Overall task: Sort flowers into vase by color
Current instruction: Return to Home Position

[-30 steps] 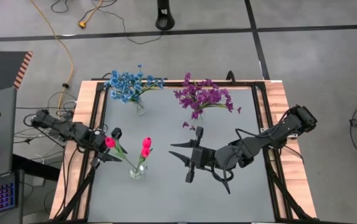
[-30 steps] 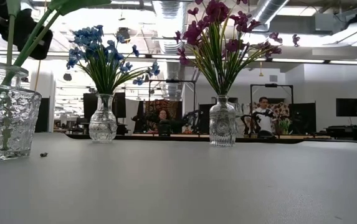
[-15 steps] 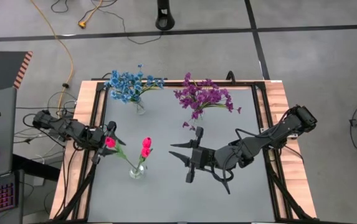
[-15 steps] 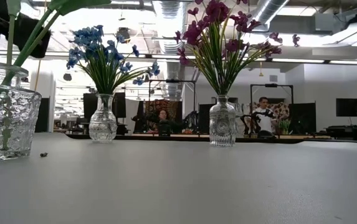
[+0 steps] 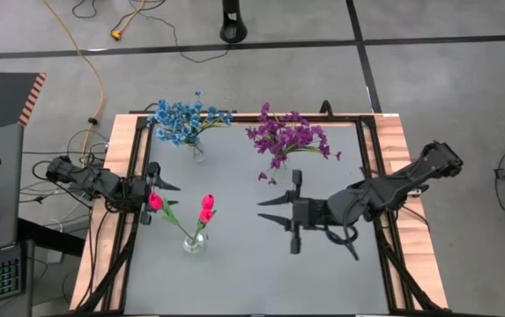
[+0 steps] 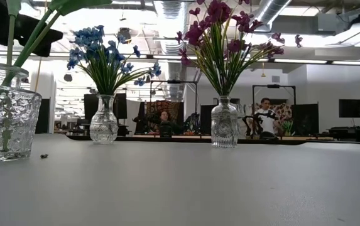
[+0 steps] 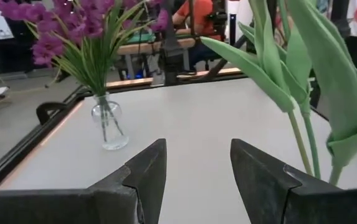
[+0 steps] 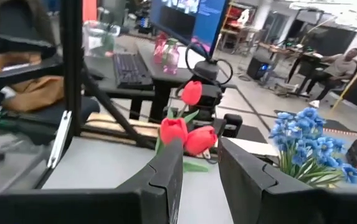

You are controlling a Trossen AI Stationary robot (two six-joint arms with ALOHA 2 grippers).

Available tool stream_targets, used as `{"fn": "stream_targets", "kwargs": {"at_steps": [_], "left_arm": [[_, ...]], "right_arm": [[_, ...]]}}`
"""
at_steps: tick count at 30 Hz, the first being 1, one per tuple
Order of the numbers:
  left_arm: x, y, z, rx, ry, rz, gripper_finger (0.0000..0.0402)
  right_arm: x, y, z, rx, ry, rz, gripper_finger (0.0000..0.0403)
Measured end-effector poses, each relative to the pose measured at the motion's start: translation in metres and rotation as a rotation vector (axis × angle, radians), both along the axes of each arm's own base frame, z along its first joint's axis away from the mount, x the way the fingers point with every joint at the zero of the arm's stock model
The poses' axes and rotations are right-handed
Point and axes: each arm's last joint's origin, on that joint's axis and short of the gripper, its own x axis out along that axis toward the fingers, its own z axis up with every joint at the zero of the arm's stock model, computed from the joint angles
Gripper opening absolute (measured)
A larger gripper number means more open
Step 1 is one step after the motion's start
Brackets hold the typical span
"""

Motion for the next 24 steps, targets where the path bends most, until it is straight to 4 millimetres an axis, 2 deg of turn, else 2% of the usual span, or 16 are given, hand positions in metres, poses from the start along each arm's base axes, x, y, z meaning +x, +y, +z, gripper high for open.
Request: {"fn": "stream_targets", "kwargs": {"at_steps": [6, 12, 18, 24], "left_arm": [[0.008, -0.003, -0.017, 0.001, -0.011, 0.009, 0.0167], [0.017, -0.003, -0.035, -0.005, -0.07, 0.056, 0.0167], [0.021, 0.002, -0.036, 0.036, -0.168, 0.101, 0.0167], [0.023, 0.012, -0.036, 0.068, -0.173, 0.207, 0.0167]], "right_arm": [[-0.006, -0.003, 0.0, -0.012, 0.026, 0.007, 0.0127], [-0.007, -0.008, -0.022, -0.014, 0.087, -0.007, 0.0127], [-0.011, -0.018, -0.037, 0.02, 0.114, -0.037, 0.0127], [-0.024, -0.023, -0.048, 0.037, 0.082, -0.029, 0.0127]]}}
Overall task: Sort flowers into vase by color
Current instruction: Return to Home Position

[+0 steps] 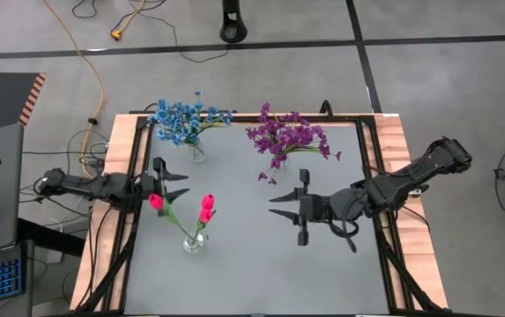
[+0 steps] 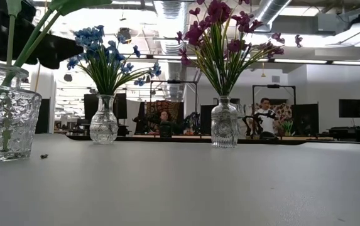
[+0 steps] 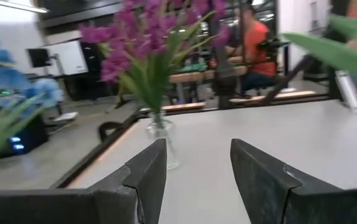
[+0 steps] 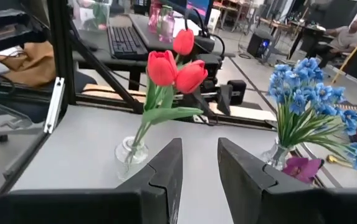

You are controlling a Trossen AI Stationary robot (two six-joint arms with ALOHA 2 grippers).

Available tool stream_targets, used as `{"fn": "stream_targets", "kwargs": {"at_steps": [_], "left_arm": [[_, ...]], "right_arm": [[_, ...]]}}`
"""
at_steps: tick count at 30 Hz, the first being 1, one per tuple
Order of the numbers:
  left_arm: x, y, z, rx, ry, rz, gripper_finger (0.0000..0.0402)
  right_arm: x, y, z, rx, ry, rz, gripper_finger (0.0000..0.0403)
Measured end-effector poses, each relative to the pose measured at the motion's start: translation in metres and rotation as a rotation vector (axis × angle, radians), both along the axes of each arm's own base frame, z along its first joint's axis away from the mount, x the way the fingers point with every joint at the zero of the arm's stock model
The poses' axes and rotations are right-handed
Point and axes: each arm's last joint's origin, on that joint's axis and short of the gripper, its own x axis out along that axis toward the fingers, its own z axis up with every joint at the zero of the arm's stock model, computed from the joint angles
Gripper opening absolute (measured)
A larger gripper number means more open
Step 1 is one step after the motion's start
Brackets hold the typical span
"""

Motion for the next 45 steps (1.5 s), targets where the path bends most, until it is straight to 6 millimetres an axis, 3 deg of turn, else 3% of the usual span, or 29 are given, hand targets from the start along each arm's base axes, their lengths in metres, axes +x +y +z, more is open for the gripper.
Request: {"fn": "stream_targets", "kwargs": {"at_steps": [5, 18, 36, 45], "left_arm": [[0.0, 0.008, 0.0, 0.039, 0.008, 0.066, 0.0167], [0.0, 0.024, -0.003, 0.068, 0.044, 0.079, 0.0167], [-0.002, 0.033, -0.005, 0.057, 0.057, 0.118, 0.0167], [-0.002, 0.034, -0.005, 0.071, 0.063, 0.116, 0.0167]], "right_arm": [[-0.018, -0.006, -0.015, 0.011, -0.025, 0.008, 0.0127], [-0.068, -0.032, -0.077, 0.071, -0.139, 0.021, 0.0127], [-0.135, -0.082, -0.137, 0.11, -0.201, -0.097, 0.0127], [-0.157, -0.103, -0.167, 0.123, -0.276, -0.206, 0.0127]]}}
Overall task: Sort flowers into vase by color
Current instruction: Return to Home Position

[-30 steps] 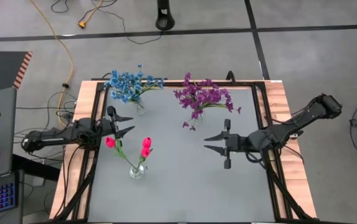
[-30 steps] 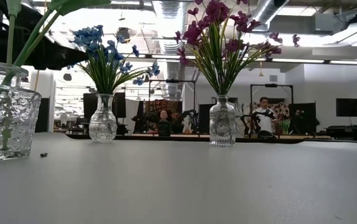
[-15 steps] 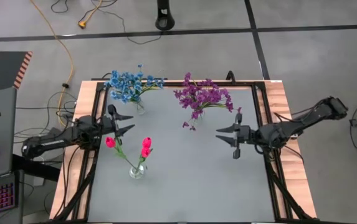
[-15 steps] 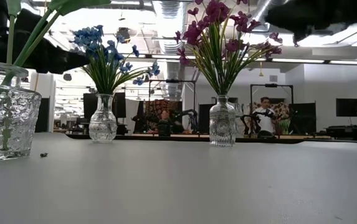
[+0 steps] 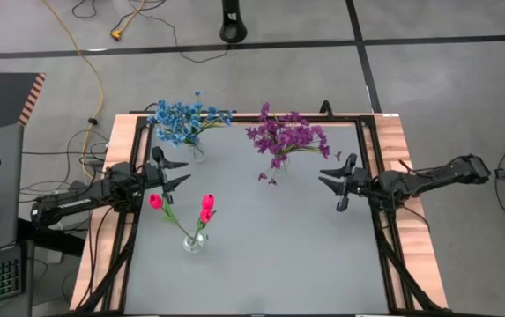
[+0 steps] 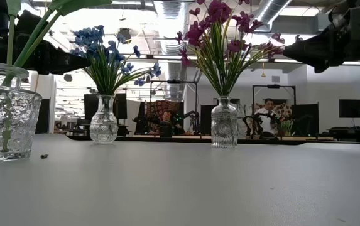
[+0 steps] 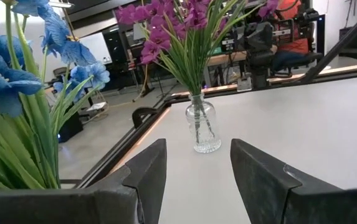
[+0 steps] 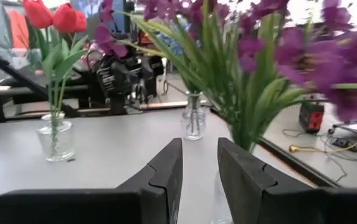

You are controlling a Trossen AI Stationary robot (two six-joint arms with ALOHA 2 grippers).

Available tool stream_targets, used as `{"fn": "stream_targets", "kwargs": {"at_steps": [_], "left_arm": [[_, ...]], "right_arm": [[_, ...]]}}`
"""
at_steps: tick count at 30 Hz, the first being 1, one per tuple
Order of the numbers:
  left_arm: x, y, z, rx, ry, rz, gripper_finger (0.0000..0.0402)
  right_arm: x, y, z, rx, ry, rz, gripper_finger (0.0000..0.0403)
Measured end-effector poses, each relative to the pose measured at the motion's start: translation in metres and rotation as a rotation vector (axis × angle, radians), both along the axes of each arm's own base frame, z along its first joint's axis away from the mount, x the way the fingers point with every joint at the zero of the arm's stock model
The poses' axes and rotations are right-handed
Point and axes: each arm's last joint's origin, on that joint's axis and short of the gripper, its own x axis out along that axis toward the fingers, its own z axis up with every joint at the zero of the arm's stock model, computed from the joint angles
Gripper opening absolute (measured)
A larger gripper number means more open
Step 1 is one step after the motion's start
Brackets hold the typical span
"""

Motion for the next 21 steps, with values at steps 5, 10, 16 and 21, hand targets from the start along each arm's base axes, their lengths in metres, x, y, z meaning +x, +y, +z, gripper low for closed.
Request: {"fn": "stream_targets", "kwargs": {"at_steps": [5, 10, 16, 21], "left_arm": [[0.0, 0.0, 0.0, 0.0, 0.0, 0.001, 0.0167], [0.0, 0.0, 0.0, 0.0, 0.001, 0.004, 0.0167], [0.0, 0.0, 0.0, 0.001, 0.001, 0.007, 0.0167], [0.0, 0.0, 0.0, 0.001, 0.001, 0.007, 0.0167]], "right_arm": [[-0.008, -0.005, -0.008, -0.011, -0.042, 0.028, 0.0127], [-0.013, -0.009, -0.011, -0.017, -0.024, 0.014, 0.0127], [-0.017, -0.012, -0.014, -0.046, 0.009, 0.068, 0.0112], [-0.02, -0.016, -0.015, -0.045, 0.008, 0.032, 0.0072]]}}
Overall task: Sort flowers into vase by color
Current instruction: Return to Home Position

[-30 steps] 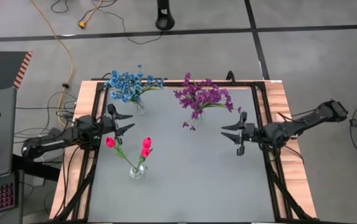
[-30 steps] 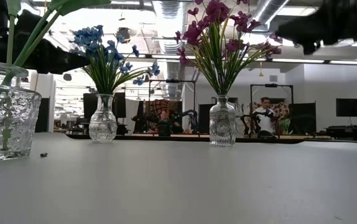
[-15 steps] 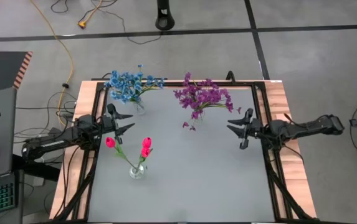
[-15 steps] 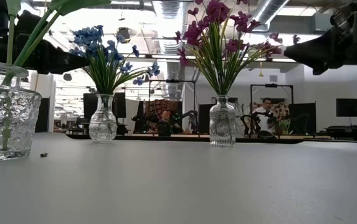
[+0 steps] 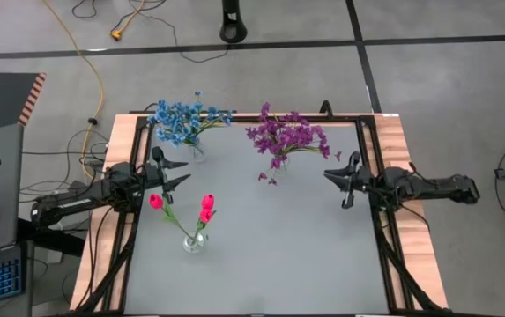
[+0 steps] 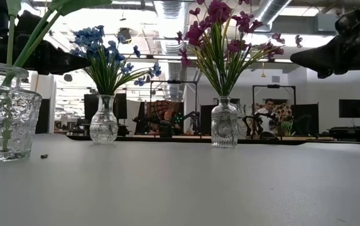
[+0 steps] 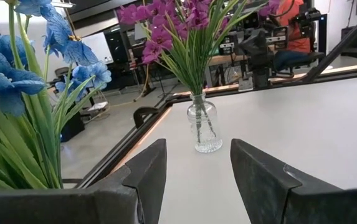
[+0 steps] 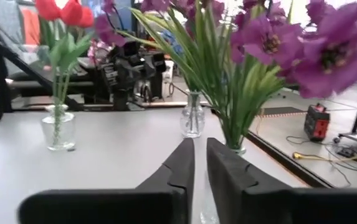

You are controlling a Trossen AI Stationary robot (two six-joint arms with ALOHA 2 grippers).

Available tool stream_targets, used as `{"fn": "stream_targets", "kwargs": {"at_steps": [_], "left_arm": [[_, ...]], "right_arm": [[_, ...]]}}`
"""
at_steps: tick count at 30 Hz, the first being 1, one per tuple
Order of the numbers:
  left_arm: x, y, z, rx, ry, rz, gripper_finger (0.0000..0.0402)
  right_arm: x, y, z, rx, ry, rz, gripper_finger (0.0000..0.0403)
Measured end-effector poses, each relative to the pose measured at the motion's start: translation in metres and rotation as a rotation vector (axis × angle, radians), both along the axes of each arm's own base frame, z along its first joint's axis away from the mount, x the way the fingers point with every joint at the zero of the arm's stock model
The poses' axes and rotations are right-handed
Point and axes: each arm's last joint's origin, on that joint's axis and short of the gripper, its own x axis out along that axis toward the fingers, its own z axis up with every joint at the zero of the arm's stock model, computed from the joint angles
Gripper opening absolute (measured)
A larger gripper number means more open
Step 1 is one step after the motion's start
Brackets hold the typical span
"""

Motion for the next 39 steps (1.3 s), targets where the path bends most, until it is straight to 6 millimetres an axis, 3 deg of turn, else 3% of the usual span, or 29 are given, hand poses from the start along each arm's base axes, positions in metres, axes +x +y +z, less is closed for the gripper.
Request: {"fn": "stream_targets", "kwargs": {"at_steps": [7, 11, 18, 27, 39], "left_arm": [[0.0, 0.0, 0.0, 0.0, 0.0, -0.004, 0.0167], [0.0, 0.0, 0.0, -0.001, 0.0, -0.005, 0.0167], [0.0, 0.0, 0.0, -0.001, 0.0, -0.007, 0.0167], [0.0, -0.001, 0.0, 0.002, 0.0, -0.024, 0.0167], [0.0, -0.001, 0.0, -0.01, -0.006, -0.026, 0.0167]], "right_arm": [[0.0, -0.005, -0.001, -0.002, 0.014, -0.039, 0.0016], [0.0, -0.006, -0.002, 0.002, 0.02, -0.018, 0.0019], [0.002, -0.007, -0.005, 0.021, 0.057, 0.012, 0.0062], [0.008, -0.006, -0.014, 0.029, 0.16, 0.057, 0.0061], [0.008, -0.01, -0.014, 0.047, 0.15, 0.012, 0.0062]]}}
